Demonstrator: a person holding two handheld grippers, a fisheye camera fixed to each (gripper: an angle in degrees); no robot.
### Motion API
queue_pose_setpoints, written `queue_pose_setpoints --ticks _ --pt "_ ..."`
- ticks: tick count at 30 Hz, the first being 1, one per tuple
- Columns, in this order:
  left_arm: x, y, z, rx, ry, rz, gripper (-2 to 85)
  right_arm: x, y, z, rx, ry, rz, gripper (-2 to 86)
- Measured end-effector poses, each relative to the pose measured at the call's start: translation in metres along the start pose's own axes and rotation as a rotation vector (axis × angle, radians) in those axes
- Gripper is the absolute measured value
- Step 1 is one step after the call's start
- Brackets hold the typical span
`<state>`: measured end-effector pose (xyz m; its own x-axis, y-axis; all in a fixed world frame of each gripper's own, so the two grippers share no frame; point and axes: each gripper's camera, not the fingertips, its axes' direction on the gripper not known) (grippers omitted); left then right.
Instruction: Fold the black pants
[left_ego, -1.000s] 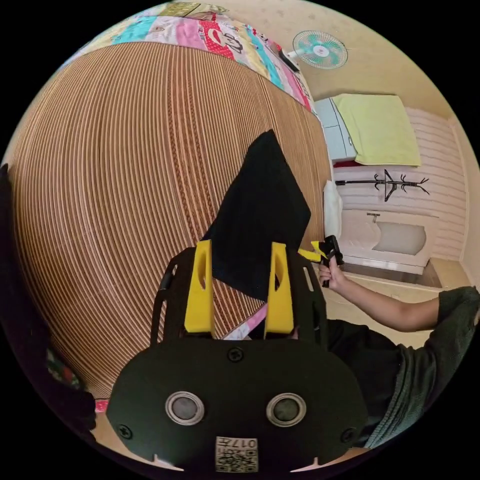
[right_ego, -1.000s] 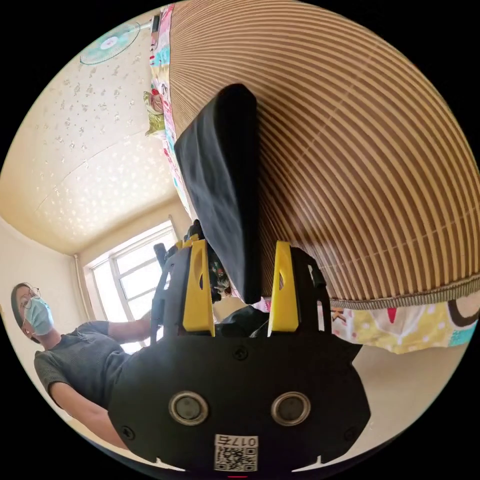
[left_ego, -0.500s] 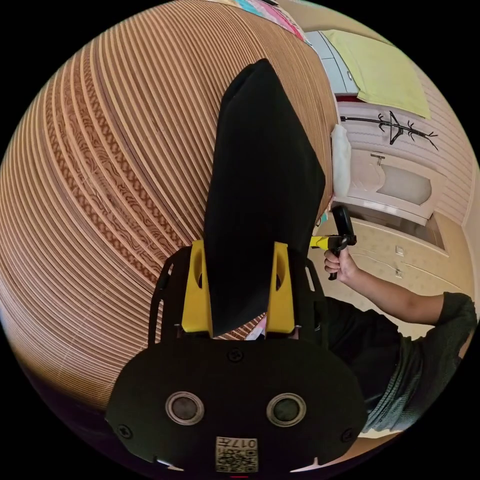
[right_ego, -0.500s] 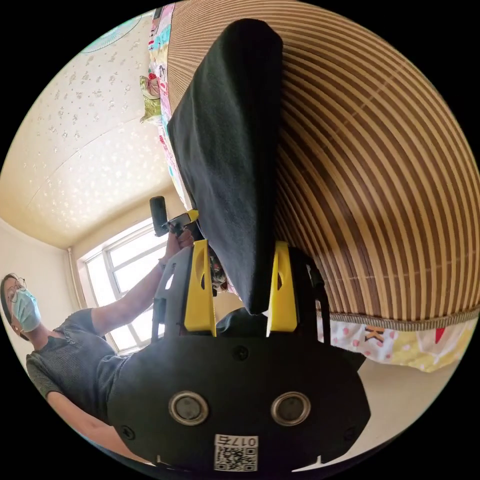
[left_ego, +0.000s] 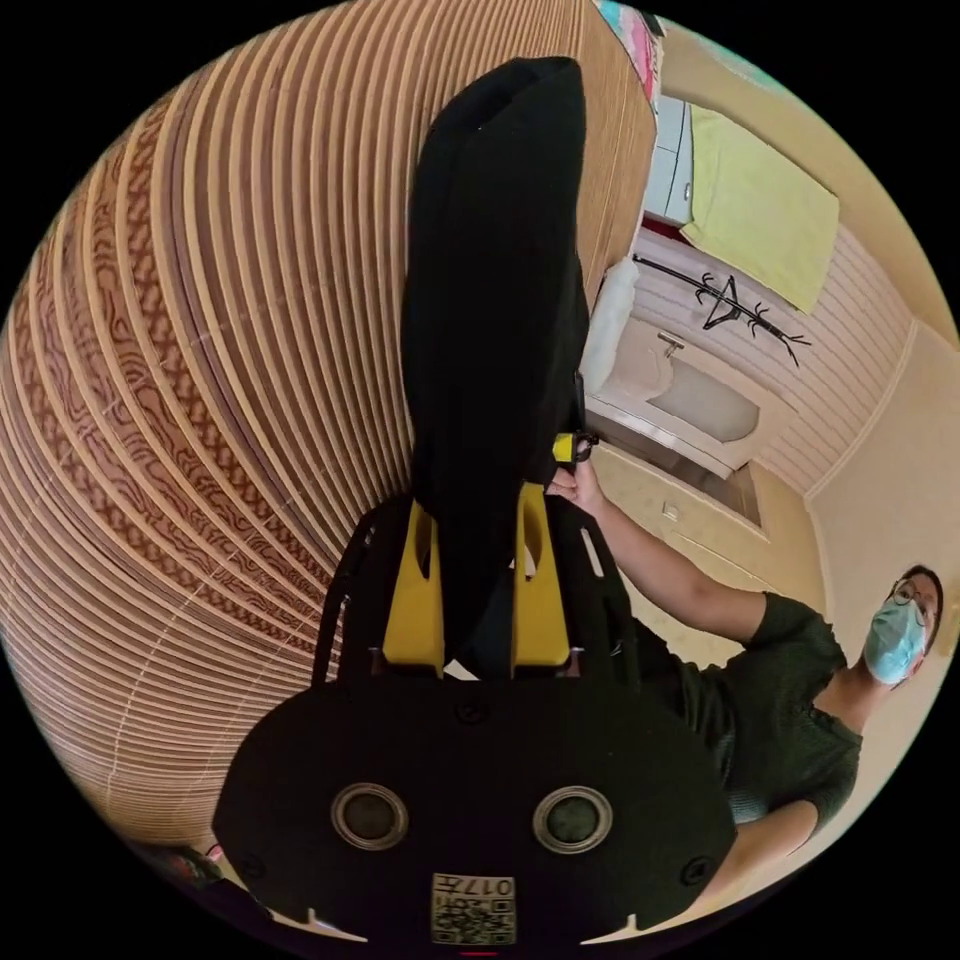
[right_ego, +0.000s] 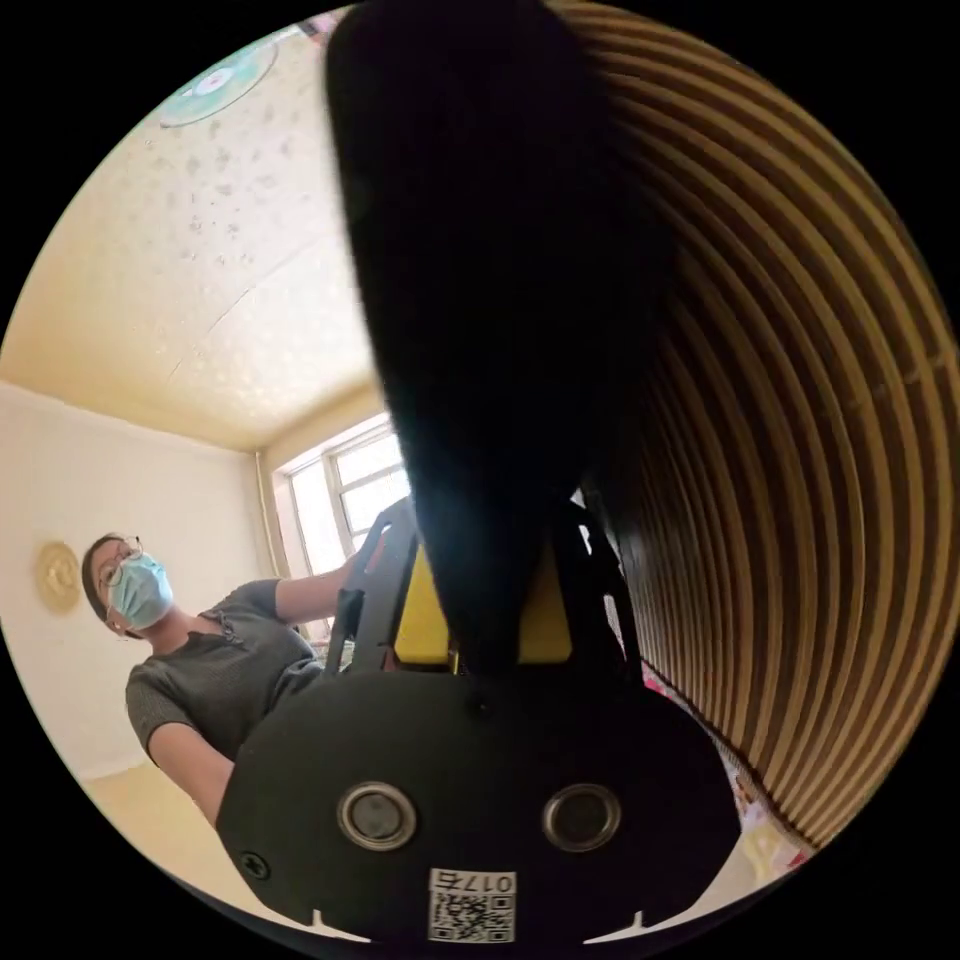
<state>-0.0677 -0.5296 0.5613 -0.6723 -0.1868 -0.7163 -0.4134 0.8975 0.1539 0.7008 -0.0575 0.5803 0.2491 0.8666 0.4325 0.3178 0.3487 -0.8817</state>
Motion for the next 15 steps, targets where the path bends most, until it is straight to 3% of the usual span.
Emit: queue_pose_setpoints --ticks 6,15 --pt "0.110 -0.011 0.027 0.068 0.068 0.161 10.2 -0.091 0.032 -0.055 0.022 0.025 -0.191 5.9" --pt "0.341 -0.100 0.158 0.110 0.117 0.426 10.5 -0.277 0.092 -0.210 0.009 0.303 -0.486 6.0"
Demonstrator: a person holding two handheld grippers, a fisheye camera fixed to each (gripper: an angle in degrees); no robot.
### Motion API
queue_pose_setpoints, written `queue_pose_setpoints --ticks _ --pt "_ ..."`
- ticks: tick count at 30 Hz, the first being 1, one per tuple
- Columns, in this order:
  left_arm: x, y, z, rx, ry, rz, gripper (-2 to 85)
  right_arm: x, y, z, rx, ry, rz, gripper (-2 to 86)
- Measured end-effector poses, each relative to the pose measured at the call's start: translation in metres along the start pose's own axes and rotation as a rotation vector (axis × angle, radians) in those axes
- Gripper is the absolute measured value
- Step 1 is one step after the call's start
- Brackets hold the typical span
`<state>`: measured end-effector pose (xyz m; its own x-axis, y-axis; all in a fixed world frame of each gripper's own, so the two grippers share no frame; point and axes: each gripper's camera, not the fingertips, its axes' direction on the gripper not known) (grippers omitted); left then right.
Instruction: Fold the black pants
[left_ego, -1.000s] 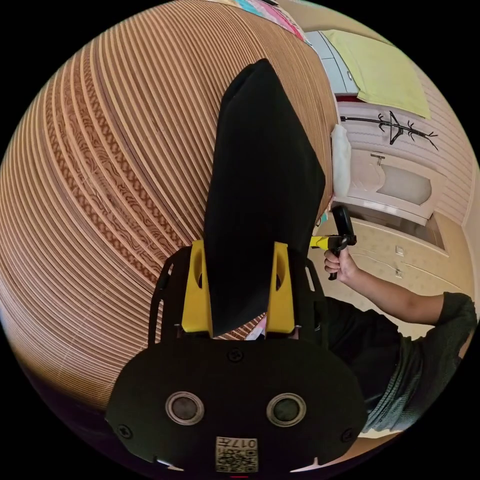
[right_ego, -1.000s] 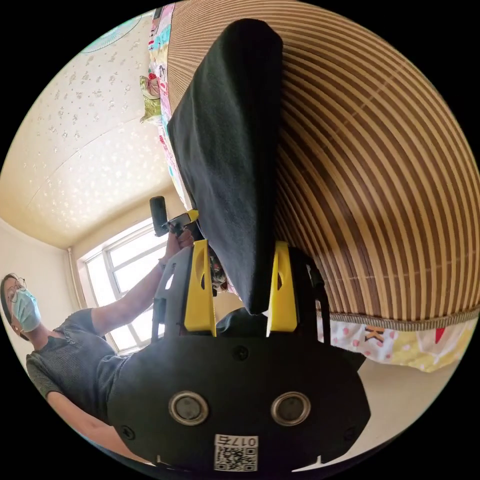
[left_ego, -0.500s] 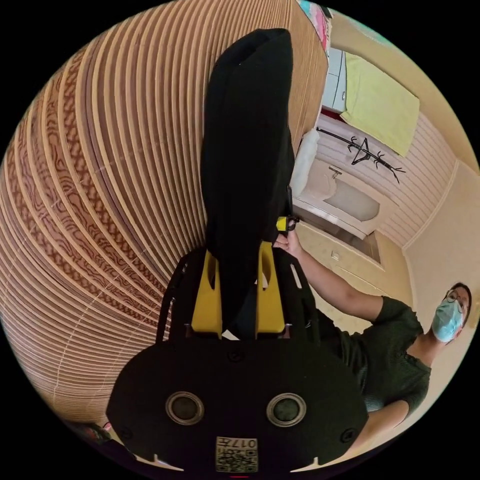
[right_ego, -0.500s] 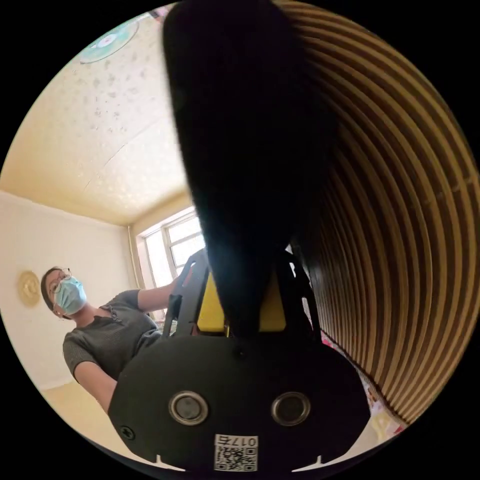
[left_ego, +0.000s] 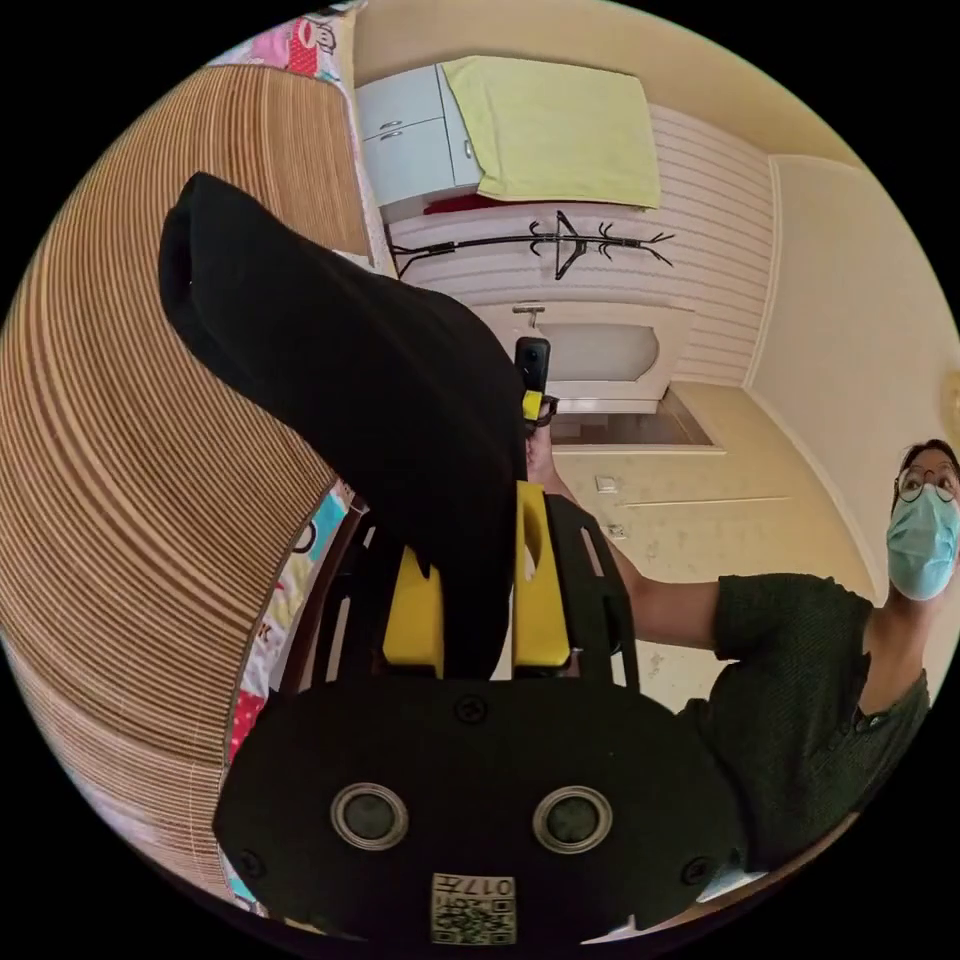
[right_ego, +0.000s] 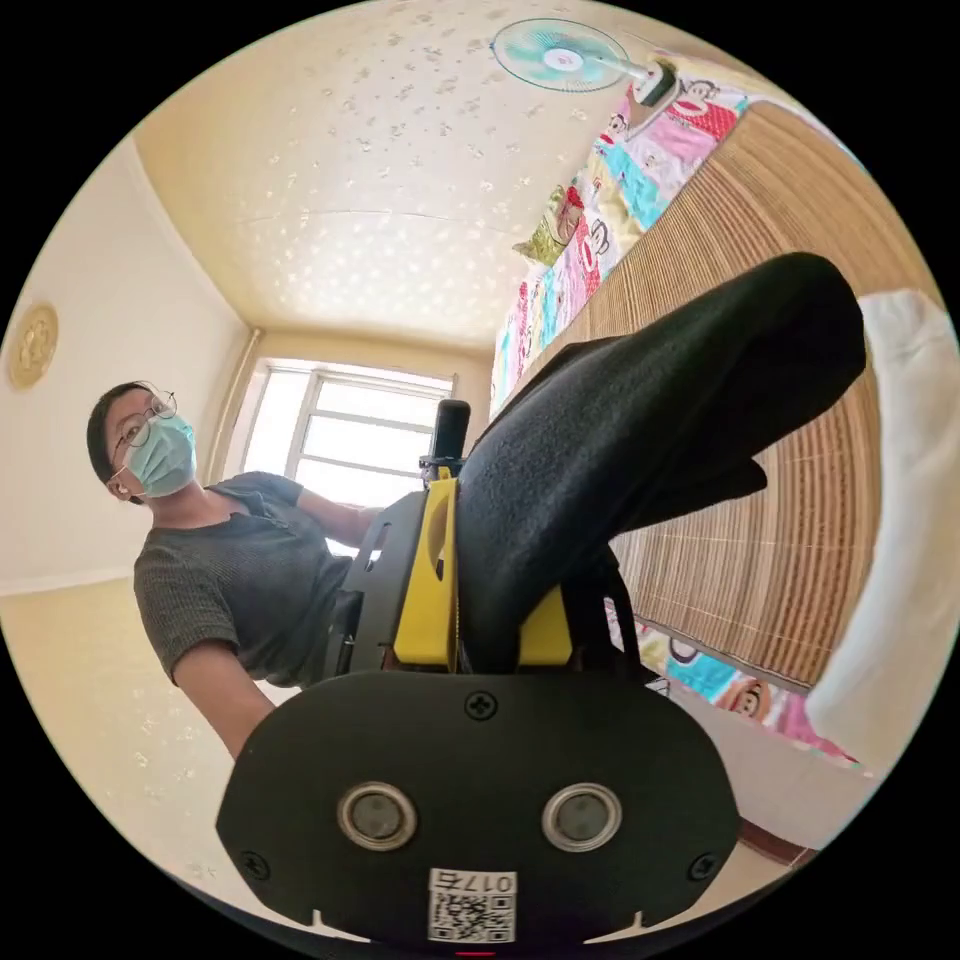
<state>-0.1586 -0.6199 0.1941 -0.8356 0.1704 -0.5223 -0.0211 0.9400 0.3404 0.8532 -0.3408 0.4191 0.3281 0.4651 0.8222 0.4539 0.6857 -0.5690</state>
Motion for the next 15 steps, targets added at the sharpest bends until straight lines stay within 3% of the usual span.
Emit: queue_pose_setpoints --ticks 3,6,8,10,12,15 --pt "0.050 -0.066 0.067 0.008 -0.008 0.055 11.7 -0.029 -0.011 -0.073 -0.002 0.124 -0.040 7.0" --pt "0.093 -0.130 0.144 -0.100 -0.137 0.112 14.2 -0.030 -0.018 -0.134 0.001 0.326 0.041 10.5" --pt "0.089 -0.157 0.211 -0.295 -0.345 0.030 15.2 -0.009 -0.011 -0.171 0.093 0.572 0.286 14.6" --pt "0.065 -0.152 0.250 -0.472 -0.388 -0.015 13.3 0.016 0.026 -0.213 0.298 0.846 0.681 17.7" --pt "0.027 -0.127 0.267 -0.640 -0.435 -0.085 11.7 0.021 0.074 -0.226 0.547 0.858 0.827 16.6" --pt "-0.043 -0.057 0.229 -0.784 -0.625 -0.268 11.2 0.041 0.183 -0.200 1.051 0.514 0.733 7.1"
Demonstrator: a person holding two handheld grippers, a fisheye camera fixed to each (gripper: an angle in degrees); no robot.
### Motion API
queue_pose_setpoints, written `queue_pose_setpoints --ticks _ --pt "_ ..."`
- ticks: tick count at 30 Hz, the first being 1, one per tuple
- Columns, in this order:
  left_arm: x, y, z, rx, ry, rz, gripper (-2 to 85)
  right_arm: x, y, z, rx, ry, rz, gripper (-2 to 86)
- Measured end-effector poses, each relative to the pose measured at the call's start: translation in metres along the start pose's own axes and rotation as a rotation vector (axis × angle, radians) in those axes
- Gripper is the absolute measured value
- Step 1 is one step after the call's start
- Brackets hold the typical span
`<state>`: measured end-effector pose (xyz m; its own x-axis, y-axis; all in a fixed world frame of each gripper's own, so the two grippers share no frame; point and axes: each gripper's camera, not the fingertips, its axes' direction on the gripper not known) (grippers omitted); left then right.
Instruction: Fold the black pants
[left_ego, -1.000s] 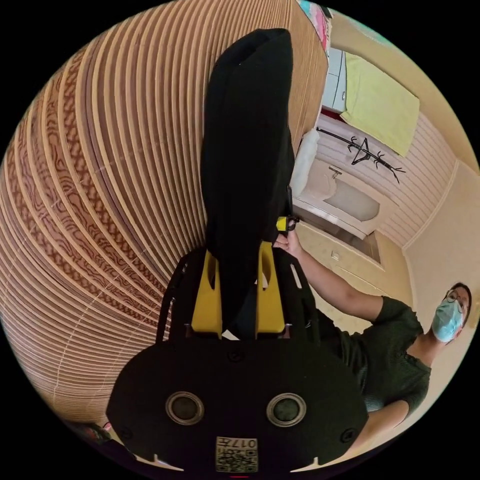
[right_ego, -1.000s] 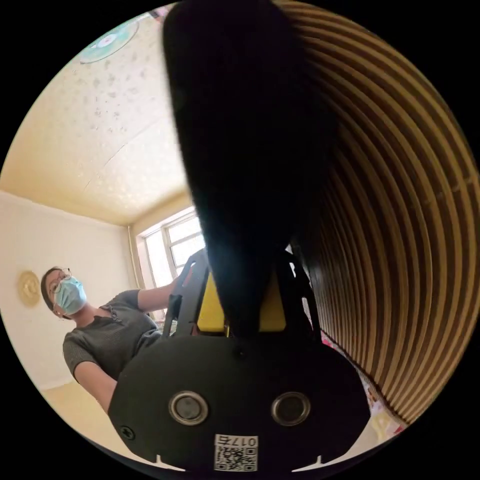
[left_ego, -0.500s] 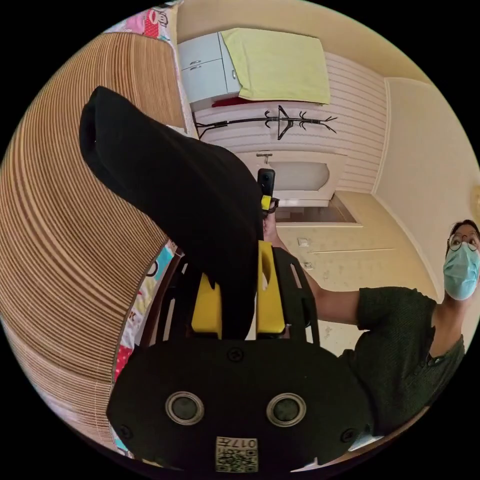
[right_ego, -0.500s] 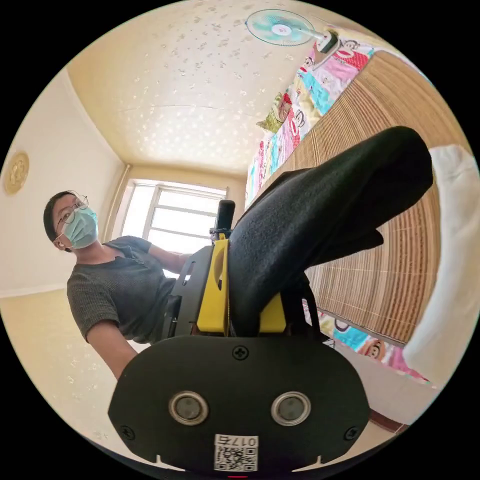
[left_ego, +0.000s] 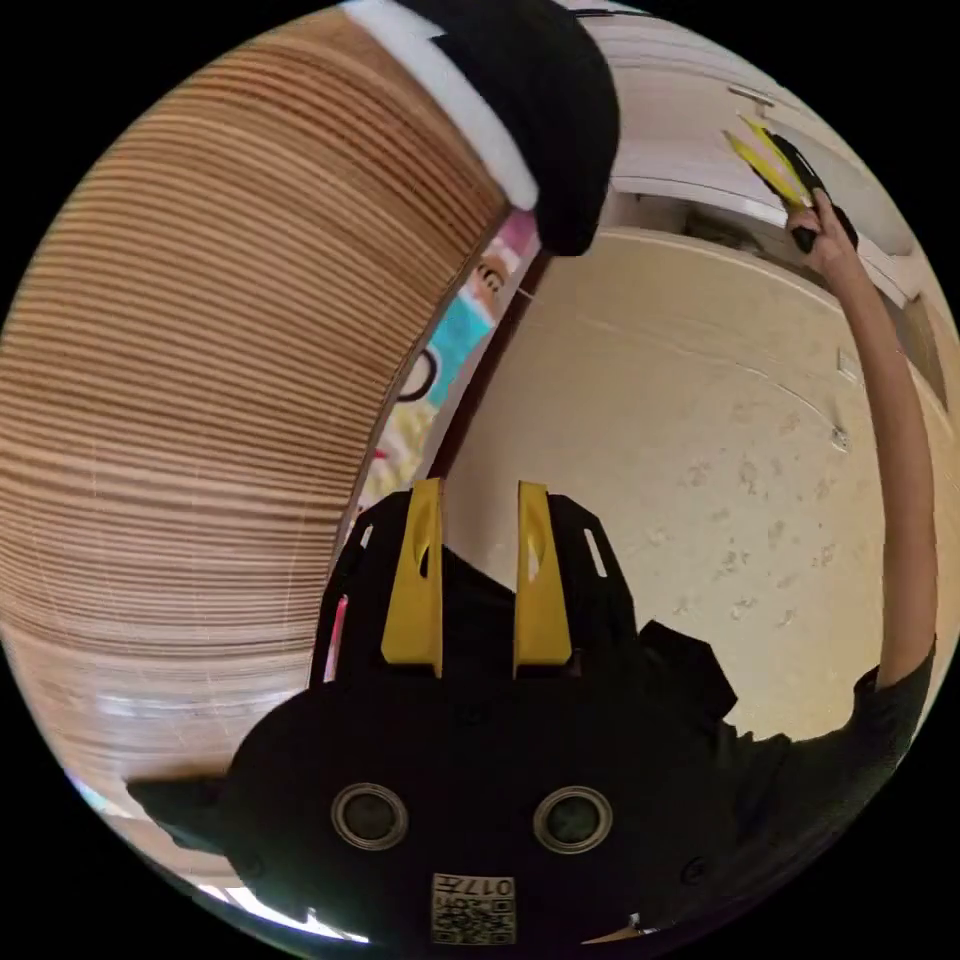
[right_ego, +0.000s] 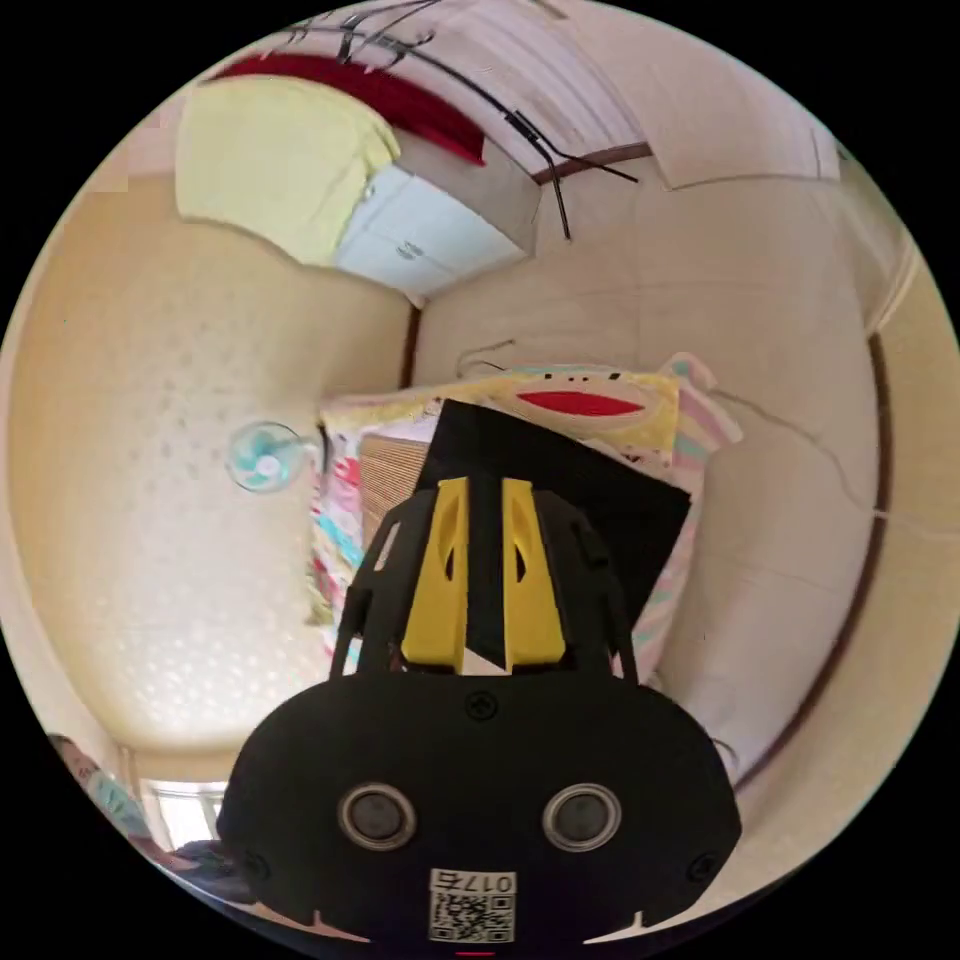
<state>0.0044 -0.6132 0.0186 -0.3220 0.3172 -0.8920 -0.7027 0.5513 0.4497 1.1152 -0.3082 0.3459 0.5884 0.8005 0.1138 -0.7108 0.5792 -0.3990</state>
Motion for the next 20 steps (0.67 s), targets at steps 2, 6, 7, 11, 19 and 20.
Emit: queue_pose_setpoints --ticks 2,6,7,11,19,20 --pt "-0.084 0.077 0.029 -0.067 -0.032 -0.244 11.2 0.072 0.048 0.000 0.092 -0.272 0.136 3.5" --pt "-0.179 0.254 0.037 -0.002 0.110 -0.642 10.5 0.207 0.197 0.005 0.194 -0.390 0.496 1.2" --pt "-0.193 0.320 0.034 0.050 0.145 -0.768 9.9 0.232 0.243 0.003 0.205 -0.352 0.585 1.0" --pt "-0.181 0.496 0.034 0.218 0.194 -1.068 8.4 0.272 0.370 -0.002 0.243 -0.265 0.811 0.7" --pt "-0.074 0.506 0.137 0.577 0.706 -1.046 4.6 0.251 0.502 0.054 0.397 -0.360 1.108 0.5" --pt "-0.062 0.487 0.146 0.636 0.835 -0.889 3.6 0.247 0.496 0.064 0.378 -0.386 1.093 0.5"
